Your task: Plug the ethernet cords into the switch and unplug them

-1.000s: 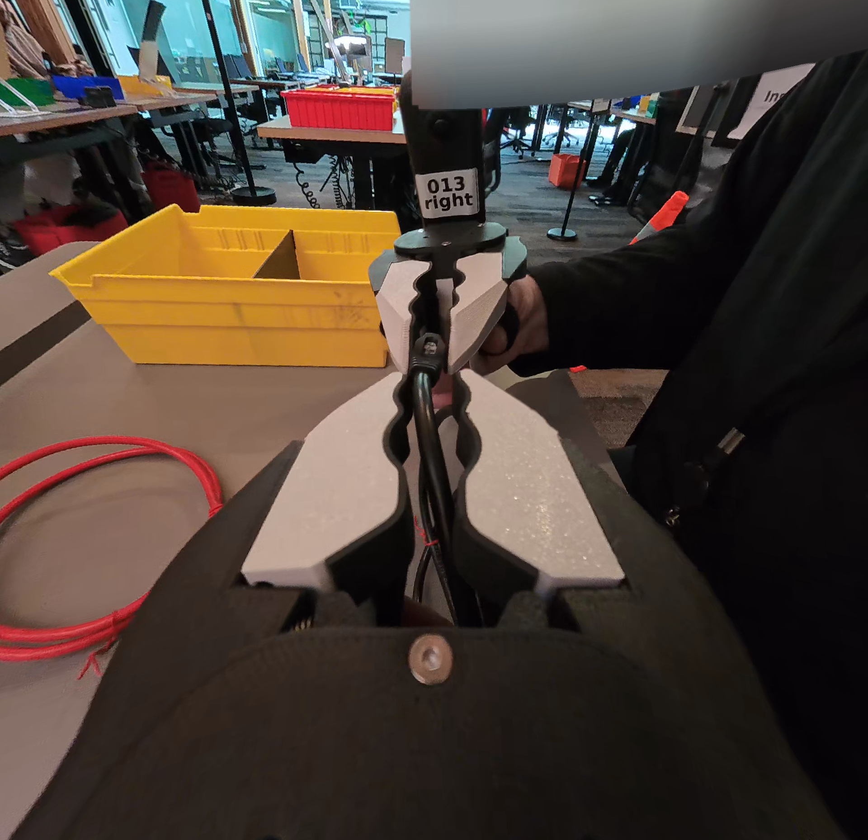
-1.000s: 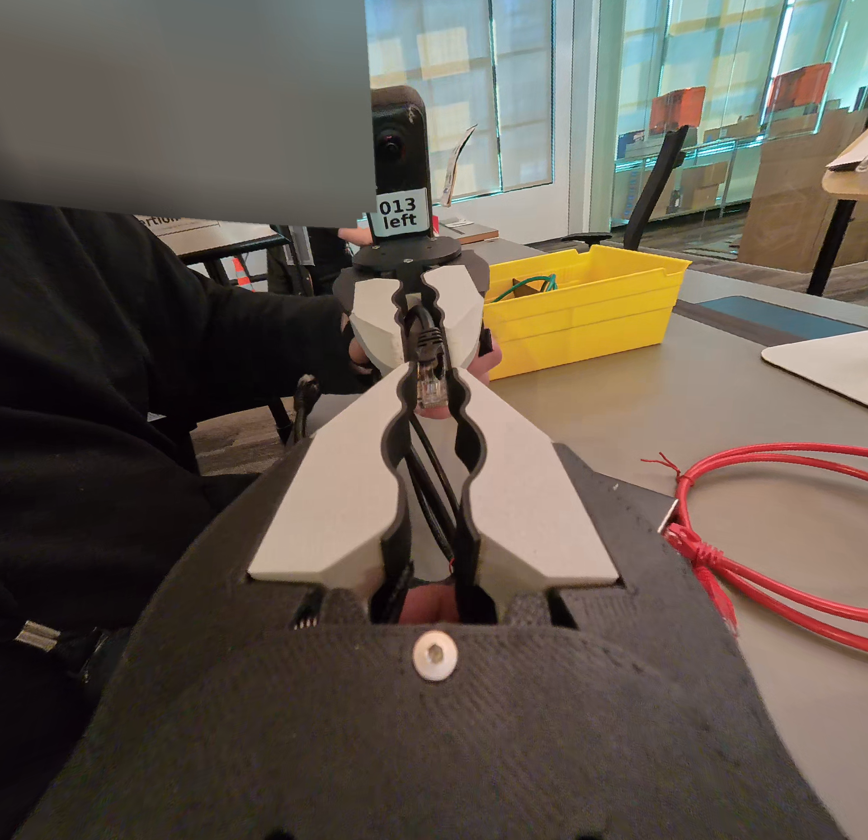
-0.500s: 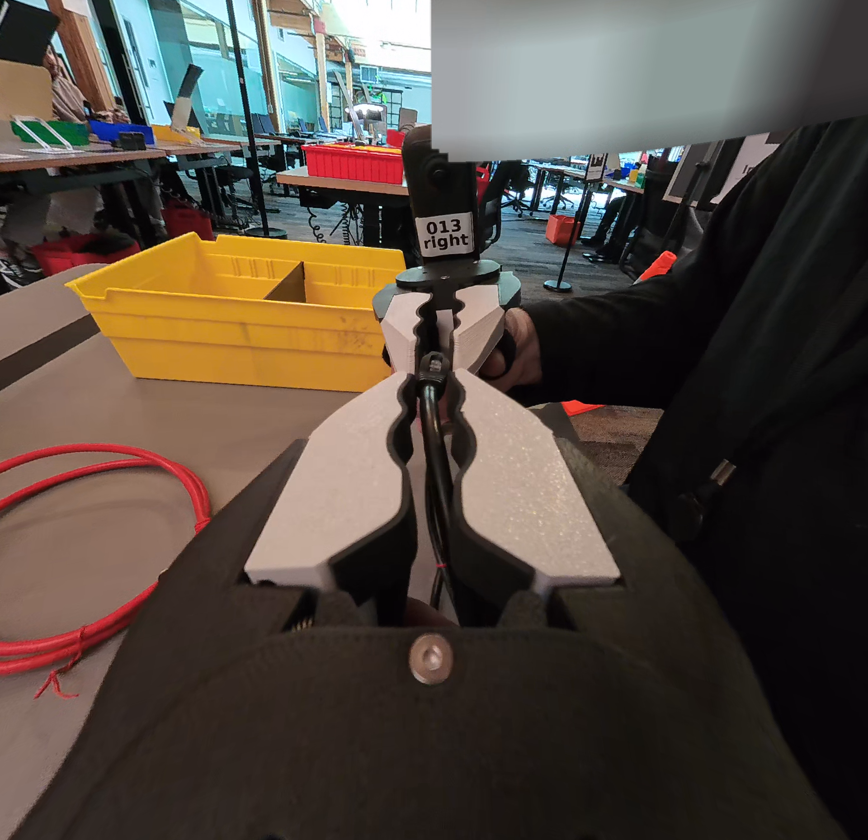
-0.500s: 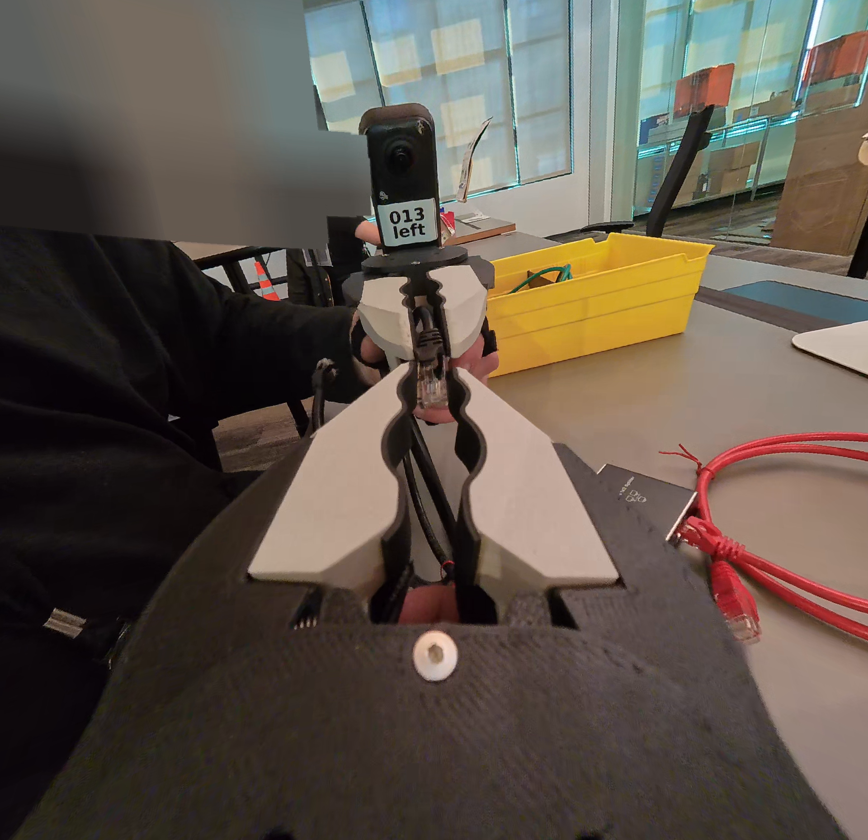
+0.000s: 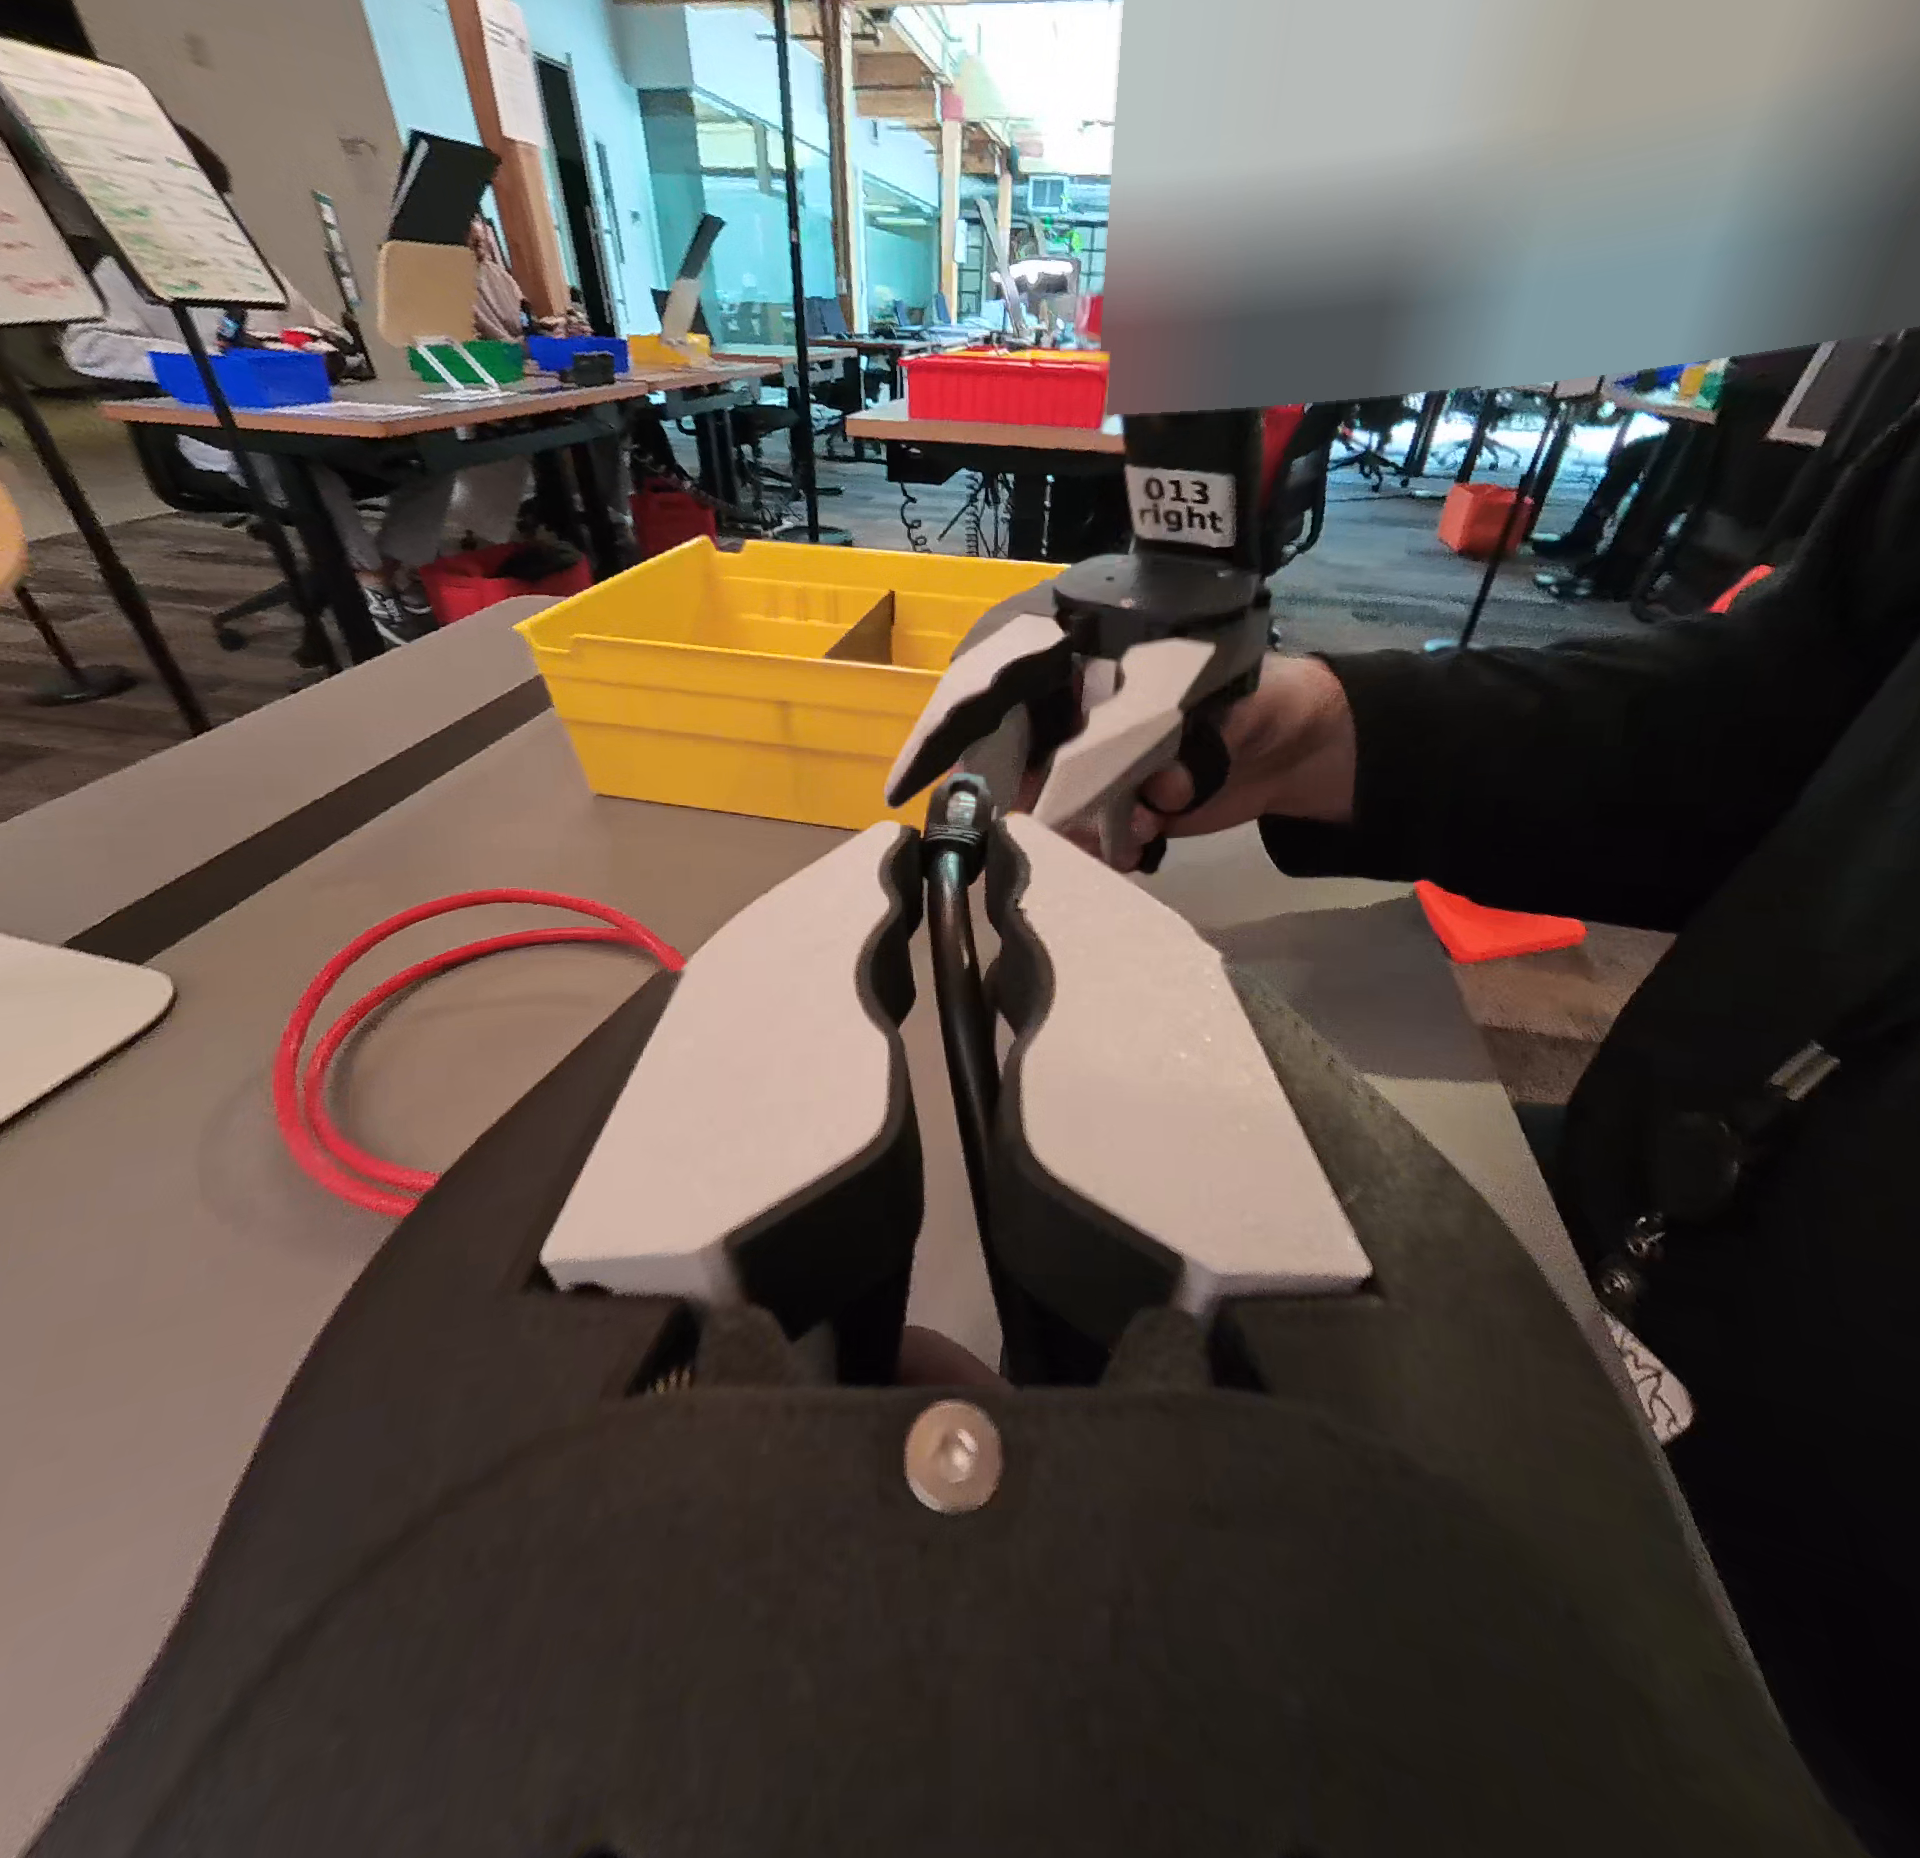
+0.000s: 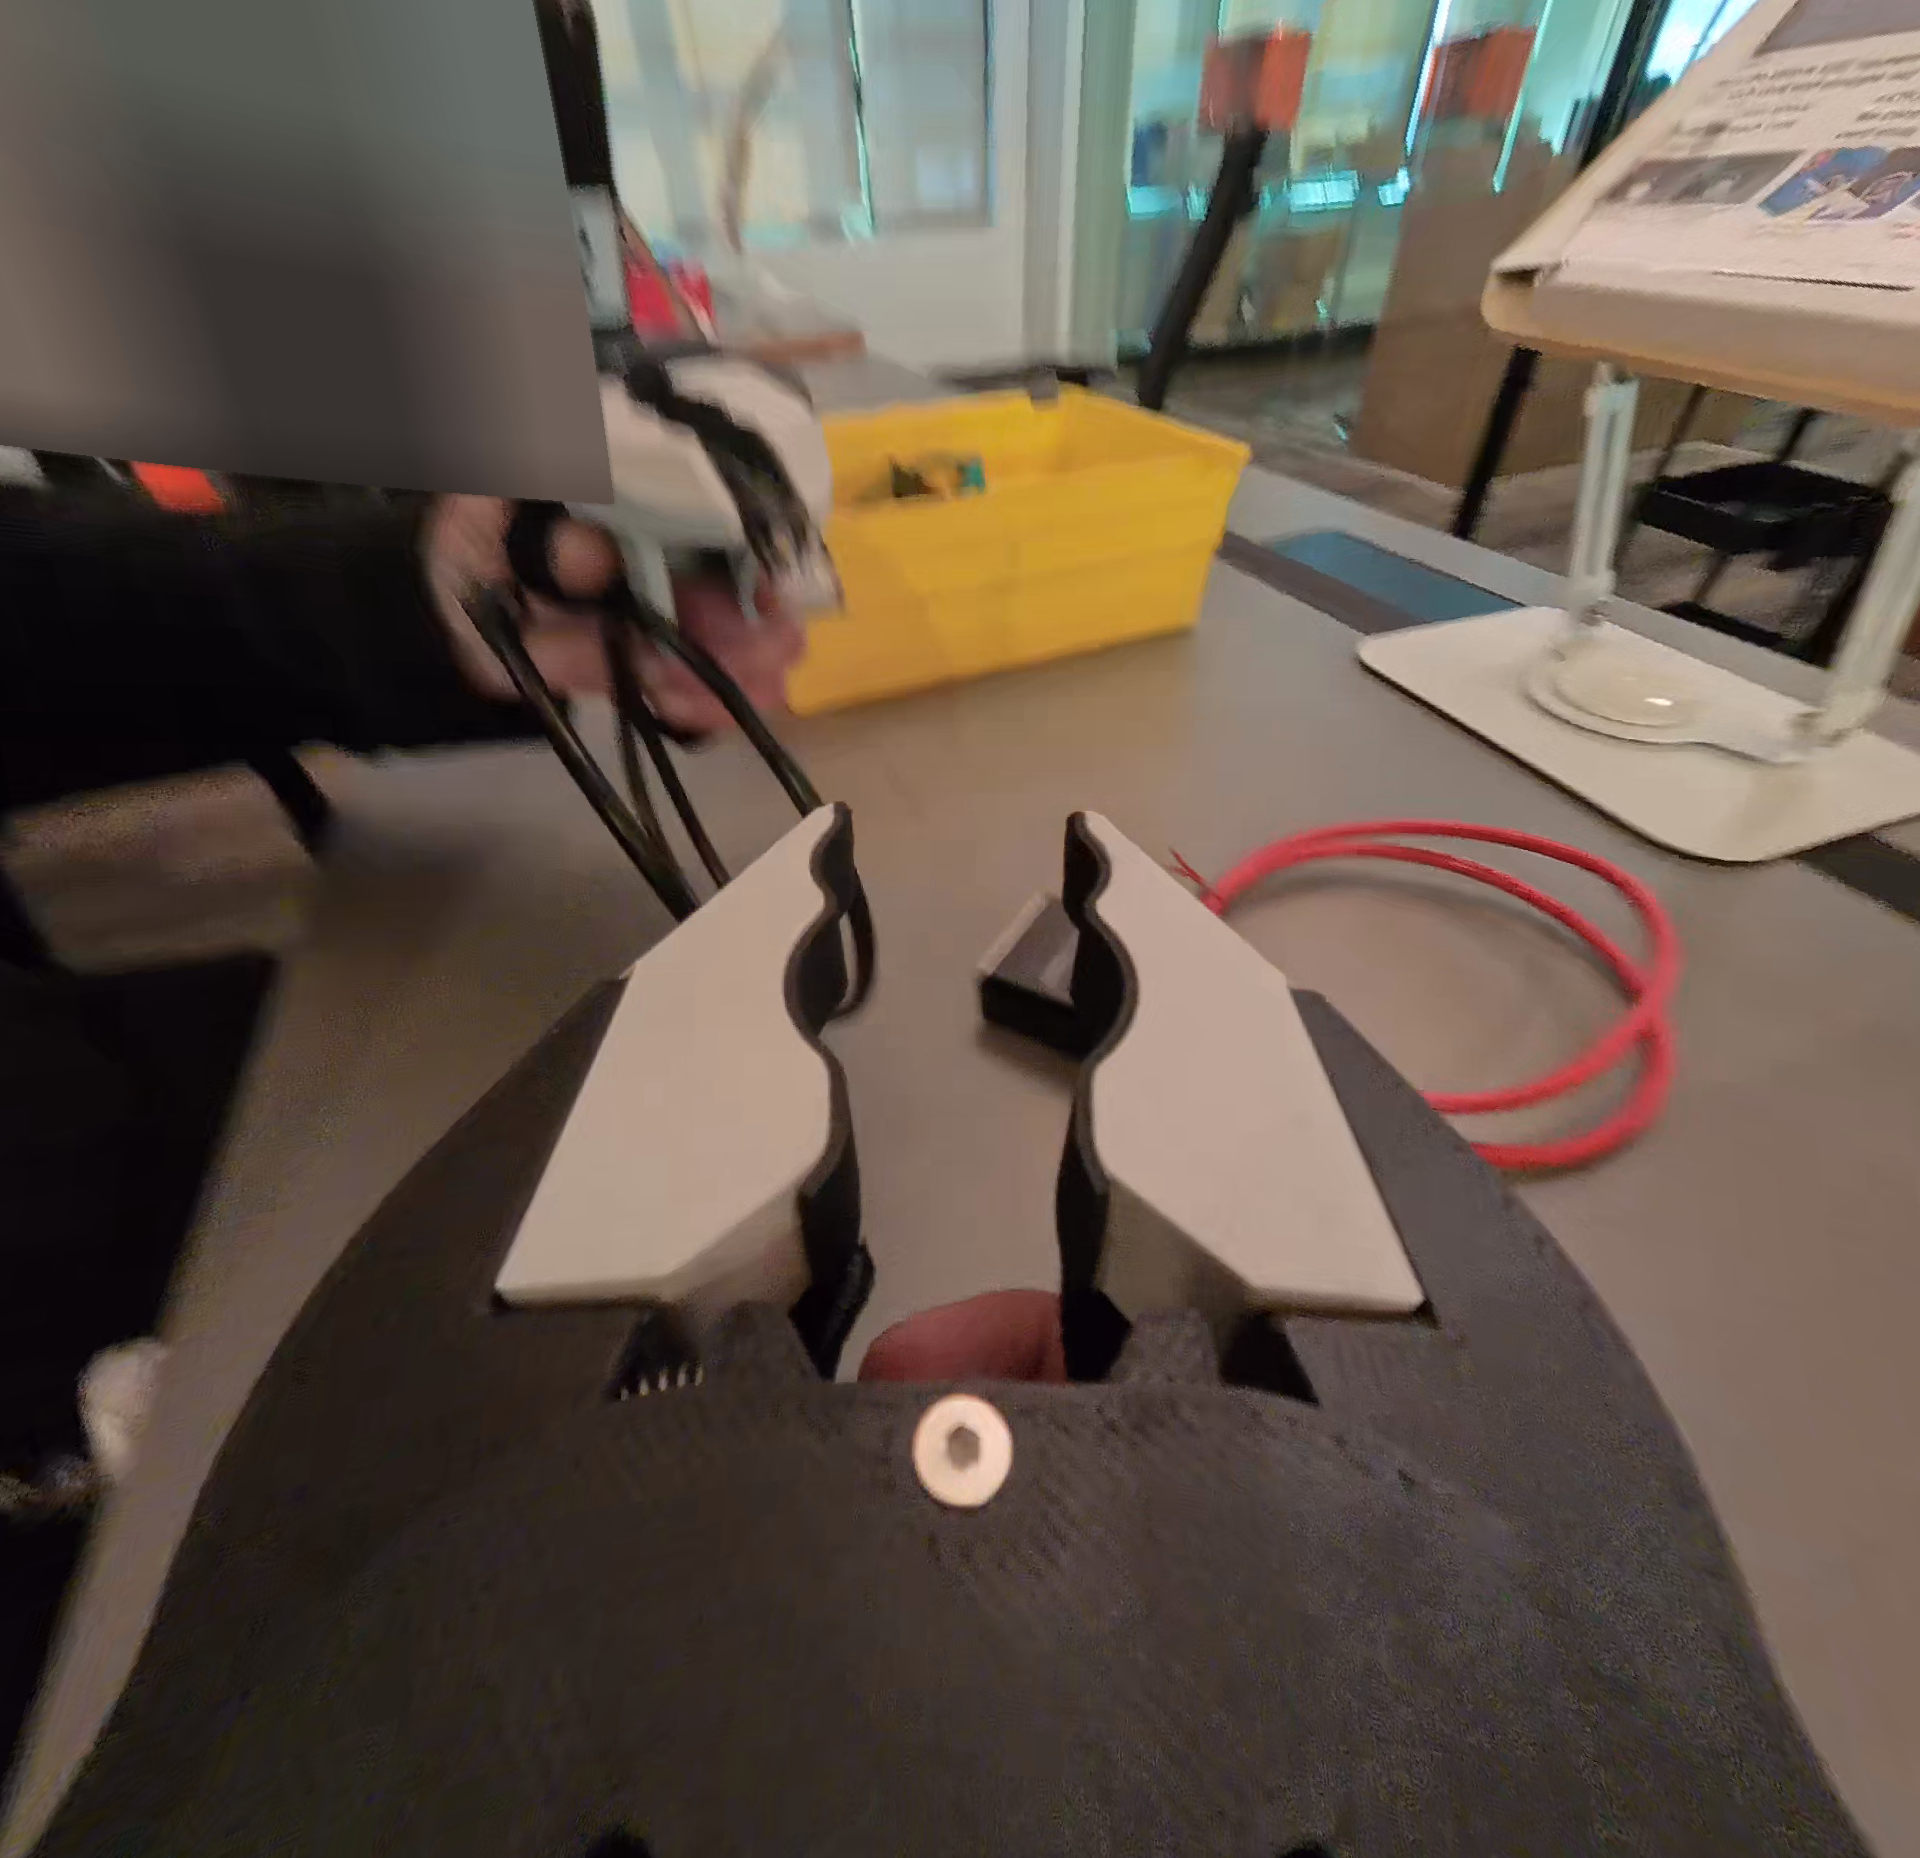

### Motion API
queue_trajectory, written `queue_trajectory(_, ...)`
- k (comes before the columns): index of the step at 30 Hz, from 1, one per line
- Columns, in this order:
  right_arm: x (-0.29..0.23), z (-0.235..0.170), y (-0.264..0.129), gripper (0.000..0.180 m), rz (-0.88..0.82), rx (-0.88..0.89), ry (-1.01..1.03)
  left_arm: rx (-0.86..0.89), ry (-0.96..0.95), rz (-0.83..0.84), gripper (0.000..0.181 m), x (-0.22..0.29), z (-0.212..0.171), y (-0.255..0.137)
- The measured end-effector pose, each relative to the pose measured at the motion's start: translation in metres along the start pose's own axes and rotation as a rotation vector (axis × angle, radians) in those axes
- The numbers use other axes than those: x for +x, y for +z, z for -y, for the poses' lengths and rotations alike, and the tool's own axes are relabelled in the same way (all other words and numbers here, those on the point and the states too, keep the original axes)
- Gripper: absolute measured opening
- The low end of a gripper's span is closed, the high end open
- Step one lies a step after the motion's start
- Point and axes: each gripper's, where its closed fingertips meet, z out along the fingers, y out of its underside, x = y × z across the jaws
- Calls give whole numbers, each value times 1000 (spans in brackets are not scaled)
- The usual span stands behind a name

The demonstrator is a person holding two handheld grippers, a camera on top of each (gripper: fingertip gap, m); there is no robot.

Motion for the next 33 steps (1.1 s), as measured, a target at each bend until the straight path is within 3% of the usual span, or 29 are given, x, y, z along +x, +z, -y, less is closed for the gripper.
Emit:
queue_trajectory(4, 12, -22, 8, 48, -55, -286, -330, 31, -17, 58, 10, -11, 4, -17)
queue_trajectory(9, 22, -41, 30, 48, 64, -656, -724, 66, -66, 116, 11, -21, 0, -31)
queue_trajectory(13, 20, -46, 52, 51, 223, -793, -788, 78, -76, 119, 11, -26, -3, -36)
queue_trajectory(16, 25, -67, 60, 69, 336, -921, -792, 80, -94, 113, 11, -28, -8, -41)
queue_trajectory(24, 31, -107, 76, 65, 516, -1054, -739, 78, -100, 98, 10, -30, -11, -57)
queue_trajectory(33, 30, -120, 81, 56, 614, -1131, -857, 76, -107, 73, 10, -30, -14, -59)
